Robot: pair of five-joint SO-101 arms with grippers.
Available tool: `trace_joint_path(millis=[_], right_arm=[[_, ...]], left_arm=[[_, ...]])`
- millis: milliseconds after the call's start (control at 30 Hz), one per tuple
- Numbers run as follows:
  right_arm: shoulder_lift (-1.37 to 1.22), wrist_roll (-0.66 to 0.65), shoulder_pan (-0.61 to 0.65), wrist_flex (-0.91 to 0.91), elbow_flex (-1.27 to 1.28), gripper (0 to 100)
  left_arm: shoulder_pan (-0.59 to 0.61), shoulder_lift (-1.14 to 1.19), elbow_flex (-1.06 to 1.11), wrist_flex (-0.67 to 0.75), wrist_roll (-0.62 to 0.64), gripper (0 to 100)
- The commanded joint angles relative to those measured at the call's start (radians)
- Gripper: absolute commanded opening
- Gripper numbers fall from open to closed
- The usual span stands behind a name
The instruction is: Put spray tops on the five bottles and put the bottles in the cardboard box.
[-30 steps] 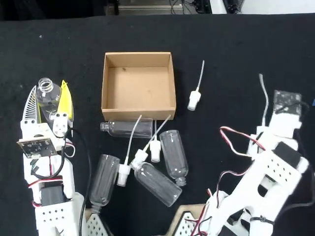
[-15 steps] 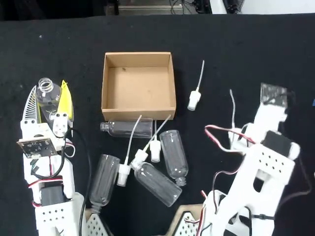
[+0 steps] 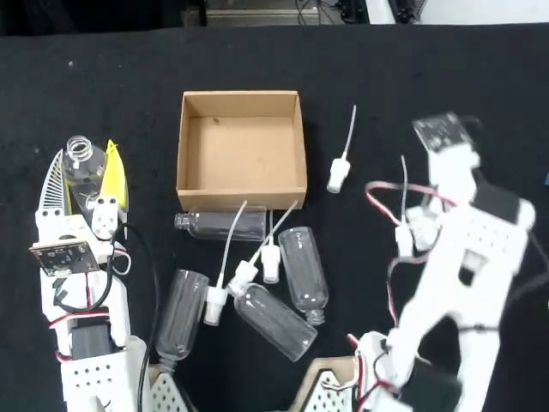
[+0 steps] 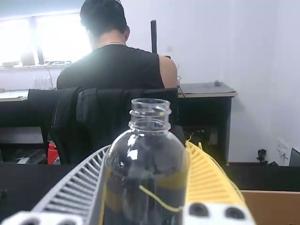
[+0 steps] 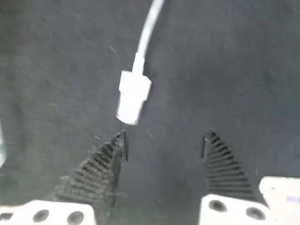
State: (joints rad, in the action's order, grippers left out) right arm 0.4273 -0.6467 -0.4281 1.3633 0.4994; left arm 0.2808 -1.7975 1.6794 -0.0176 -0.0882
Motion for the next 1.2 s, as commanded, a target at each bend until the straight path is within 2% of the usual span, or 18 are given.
trace_joint_path(millis=[0, 133, 233, 367, 533, 767, 933, 1167], right_arm=[[-0.085, 0.249, 0.160, 0.103, -0.274, 23.3], [-0.271, 0.620, 0.258, 0.075, -0.461, 23.3], [-0.450, 0.720, 0.319, 0.055, -0.558, 23.3], [-0.657, 0.779, 0.382, 0.066, -0.699, 23.3], [-0.786, 0.825, 0.397, 0.069, -0.809, 23.3], [-0.828, 0.872, 0.416, -0.025, -0.808, 23.3], [-0.860, 0.964, 0.437, -0.127, -0.773, 23.3], [-0.941, 0.977, 0.434, -0.245, -0.754, 19.8]], left_arm=[[-0.007, -0.006, 0.021, 0.029, 0.009, 3], [-0.007, -0.006, 0.021, 0.029, 0.009, 3], [-0.007, -0.006, 0.021, 0.028, 0.009, 3], [-0.007, -0.006, 0.021, 0.029, 0.009, 3], [-0.007, -0.006, 0.021, 0.029, 0.009, 3], [-0.008, -0.006, 0.021, 0.029, 0.009, 3], [-0.008, -0.006, 0.021, 0.029, 0.009, 3], [-0.008, -0.006, 0.021, 0.029, 0.009, 3]])
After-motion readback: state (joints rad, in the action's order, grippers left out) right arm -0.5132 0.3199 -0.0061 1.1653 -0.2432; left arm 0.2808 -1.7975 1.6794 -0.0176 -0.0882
